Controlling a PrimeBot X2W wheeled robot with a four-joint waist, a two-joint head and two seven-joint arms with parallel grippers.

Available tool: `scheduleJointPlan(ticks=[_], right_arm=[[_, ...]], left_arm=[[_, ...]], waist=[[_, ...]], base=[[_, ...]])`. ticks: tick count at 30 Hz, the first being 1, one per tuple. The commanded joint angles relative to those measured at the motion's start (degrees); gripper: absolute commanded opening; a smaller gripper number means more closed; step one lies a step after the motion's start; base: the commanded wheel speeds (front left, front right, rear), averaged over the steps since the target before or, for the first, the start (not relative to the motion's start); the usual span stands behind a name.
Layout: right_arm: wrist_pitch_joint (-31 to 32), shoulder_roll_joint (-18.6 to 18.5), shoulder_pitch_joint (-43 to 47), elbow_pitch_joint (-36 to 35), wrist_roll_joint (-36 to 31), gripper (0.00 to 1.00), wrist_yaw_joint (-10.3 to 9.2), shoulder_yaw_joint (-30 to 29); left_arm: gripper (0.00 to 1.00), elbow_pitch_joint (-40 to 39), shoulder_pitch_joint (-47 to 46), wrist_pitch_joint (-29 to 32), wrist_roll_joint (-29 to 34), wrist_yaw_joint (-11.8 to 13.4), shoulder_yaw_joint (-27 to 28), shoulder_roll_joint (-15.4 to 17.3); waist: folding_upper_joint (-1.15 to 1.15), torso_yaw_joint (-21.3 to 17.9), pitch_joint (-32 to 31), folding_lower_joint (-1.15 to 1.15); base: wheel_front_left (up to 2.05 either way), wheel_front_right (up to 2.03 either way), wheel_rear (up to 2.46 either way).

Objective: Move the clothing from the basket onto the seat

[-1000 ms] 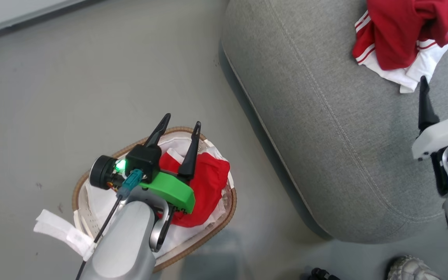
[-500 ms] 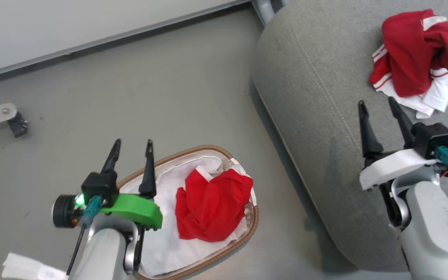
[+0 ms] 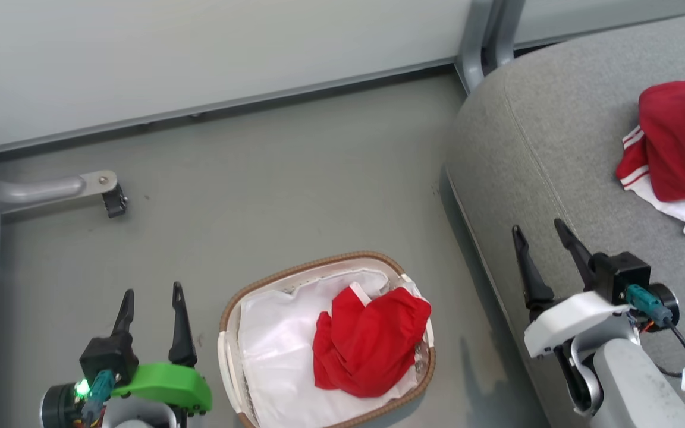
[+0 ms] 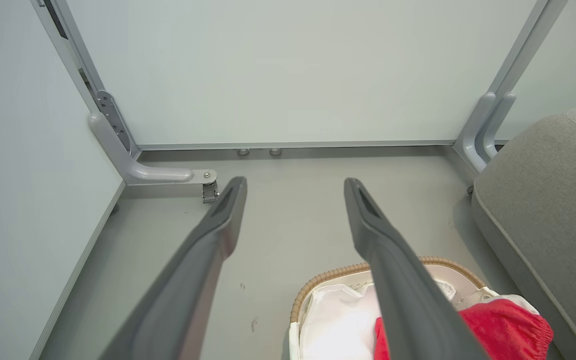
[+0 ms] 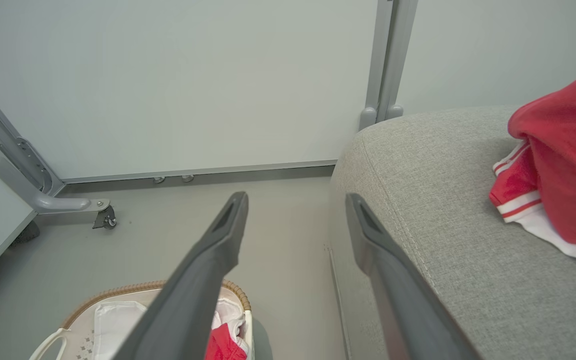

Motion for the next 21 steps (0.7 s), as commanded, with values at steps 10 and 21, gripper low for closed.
scheduleJointPlan(ticks=[10, 21], right_arm=[[-0.02, 0.42, 6.89, 0.78, -0.27, 1.0, -0.08, 0.39], [-0.02, -0.14, 6.37, 0.96, 0.66, 1.0, -0.08, 2.14]], left_arm=[[1.0, -1.35, 7.13, 0.05, -0.87, -2.34, 2.79, 0.16], [1.0, -1.21, 7.24, 0.05, -2.3, -3.04, 1.98, 0.16]], waist=[[0.0, 3.35, -6.93, 0.0], [0.0, 3.27, -6.86, 0.0]], base=[[0.0, 0.0, 0.0], [0.0, 0.0, 0.0]])
